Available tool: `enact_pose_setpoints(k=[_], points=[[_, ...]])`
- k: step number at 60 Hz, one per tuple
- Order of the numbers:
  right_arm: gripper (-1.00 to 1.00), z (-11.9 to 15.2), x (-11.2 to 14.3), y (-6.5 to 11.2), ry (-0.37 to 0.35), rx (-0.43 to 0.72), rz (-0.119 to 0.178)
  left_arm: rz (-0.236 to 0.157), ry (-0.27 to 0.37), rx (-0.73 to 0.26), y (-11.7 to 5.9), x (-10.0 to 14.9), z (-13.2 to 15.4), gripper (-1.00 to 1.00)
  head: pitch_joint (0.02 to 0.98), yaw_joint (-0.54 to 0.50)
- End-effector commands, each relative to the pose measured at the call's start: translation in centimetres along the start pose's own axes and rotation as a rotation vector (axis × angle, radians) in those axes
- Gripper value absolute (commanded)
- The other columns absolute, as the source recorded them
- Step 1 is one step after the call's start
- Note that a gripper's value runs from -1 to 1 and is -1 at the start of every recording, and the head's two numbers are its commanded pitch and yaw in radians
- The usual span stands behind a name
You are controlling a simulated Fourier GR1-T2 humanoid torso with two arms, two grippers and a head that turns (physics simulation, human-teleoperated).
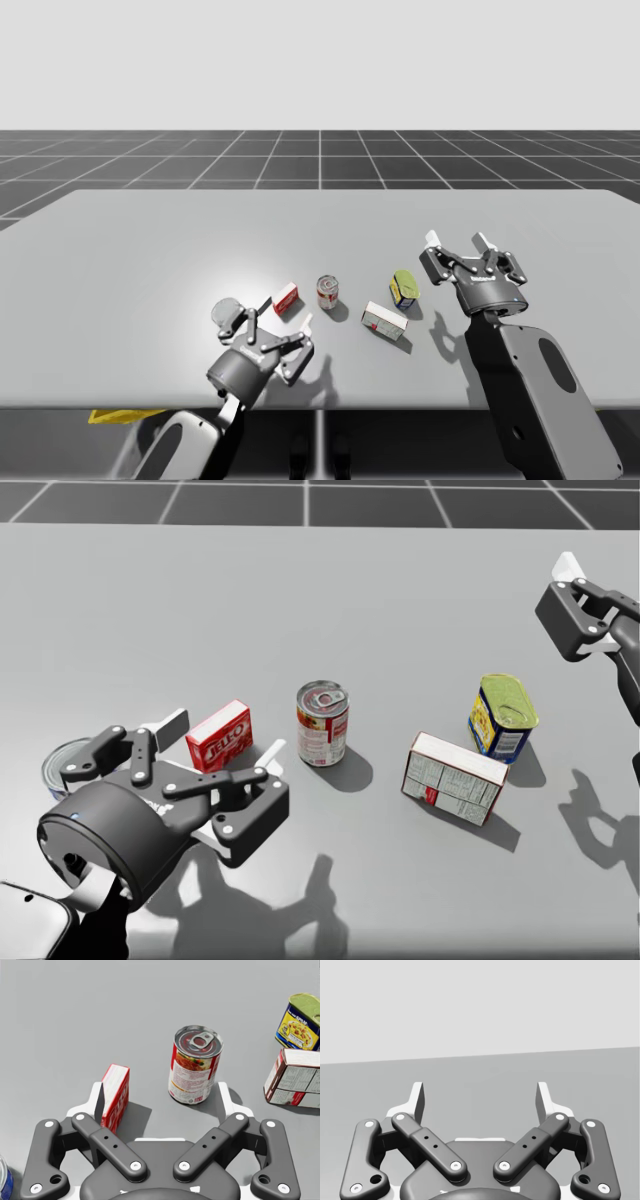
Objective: Grasp the soup can and hold it up.
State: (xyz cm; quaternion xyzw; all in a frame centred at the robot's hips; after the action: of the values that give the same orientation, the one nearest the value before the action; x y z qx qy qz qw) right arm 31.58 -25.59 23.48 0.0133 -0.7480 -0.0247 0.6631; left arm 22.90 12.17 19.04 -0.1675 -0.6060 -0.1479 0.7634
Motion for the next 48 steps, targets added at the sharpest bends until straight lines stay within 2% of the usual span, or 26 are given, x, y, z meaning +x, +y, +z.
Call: enact_pose_setpoints(k=[1, 11, 16, 19, 22, 36, 48], points=[[-1.00, 0.0, 0.0, 0.0, 0.000, 0.001, -0.005, 0.022, 0.041, 0.006, -2.0, -2.2, -1.5, -1.00, 0.811, -0.03], [-1.00, 0.0, 0.0, 0.1, 0.001, 0.003, -0.008, 0.032, 0.072, 0.012, -2.8, -2.7, -3.4, -1.00, 0.815, -0.02], [-1.00, 0.0, 0.0, 0.1, 0.002, 0.004, -0.008, 0.058, 0.100, 0.005, -3.1, -2.9, -4.2, -1.00, 0.815, -0.02], [-1.00, 0.0, 0.0, 0.1, 0.002, 0.004, -0.010, 0.051, 0.101, 0.011, -3.3, -3.1, -4.7, -1.00, 0.815, -0.02], [-1.00, 0.0, 0.0, 0.0, 0.002, 0.002, -0.012, 0.060, 0.112, 0.007, -3.4, -3.2, -5.2, -1.00, 0.815, -0.02], [-1.00, 0.1, 0.1, 0.0, 0.001, 0.001, -0.018, 0.023, 0.127, 0.037, -3.8, -3.4, -7.8, -1.00, 0.813, -0.02], [-1.00, 0.1, 0.2, -0.1, 0.000, 0.001, -0.020, -0.008, 0.129, 0.065, -4.5, -2.5, -10.3, -1.00, 0.812, -0.03]])
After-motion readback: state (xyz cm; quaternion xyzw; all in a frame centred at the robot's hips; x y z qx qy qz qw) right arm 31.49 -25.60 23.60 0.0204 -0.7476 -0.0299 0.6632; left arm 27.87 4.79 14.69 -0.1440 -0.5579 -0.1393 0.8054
